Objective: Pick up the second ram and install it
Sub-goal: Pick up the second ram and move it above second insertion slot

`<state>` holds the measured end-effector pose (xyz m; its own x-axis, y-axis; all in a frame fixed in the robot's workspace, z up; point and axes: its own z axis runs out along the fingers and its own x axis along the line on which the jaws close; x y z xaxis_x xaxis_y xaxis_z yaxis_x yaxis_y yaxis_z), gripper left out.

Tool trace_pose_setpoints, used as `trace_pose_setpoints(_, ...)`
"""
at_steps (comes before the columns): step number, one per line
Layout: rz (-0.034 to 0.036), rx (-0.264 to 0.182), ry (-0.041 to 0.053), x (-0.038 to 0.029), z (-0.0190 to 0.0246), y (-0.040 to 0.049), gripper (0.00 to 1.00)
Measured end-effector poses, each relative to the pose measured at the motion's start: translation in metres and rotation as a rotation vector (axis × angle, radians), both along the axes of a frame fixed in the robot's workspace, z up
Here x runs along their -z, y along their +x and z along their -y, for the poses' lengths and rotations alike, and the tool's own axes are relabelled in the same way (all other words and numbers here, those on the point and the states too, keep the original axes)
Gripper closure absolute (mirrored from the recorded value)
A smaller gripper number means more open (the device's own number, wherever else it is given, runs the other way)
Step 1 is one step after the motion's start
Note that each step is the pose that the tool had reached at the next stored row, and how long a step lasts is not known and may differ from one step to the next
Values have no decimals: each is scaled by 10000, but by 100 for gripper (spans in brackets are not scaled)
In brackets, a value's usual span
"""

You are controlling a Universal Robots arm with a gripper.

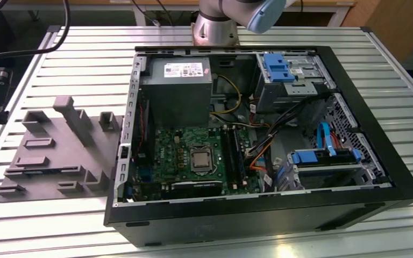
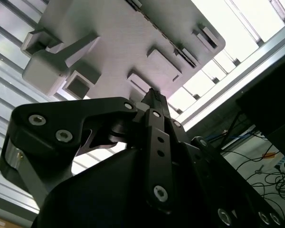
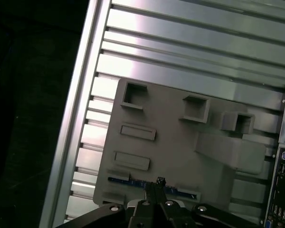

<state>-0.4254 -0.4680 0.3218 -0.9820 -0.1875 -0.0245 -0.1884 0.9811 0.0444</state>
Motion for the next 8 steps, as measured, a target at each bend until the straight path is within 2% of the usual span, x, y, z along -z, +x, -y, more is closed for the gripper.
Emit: trace_pose_setpoints(8,-1,-429,0,0,0,-5,89)
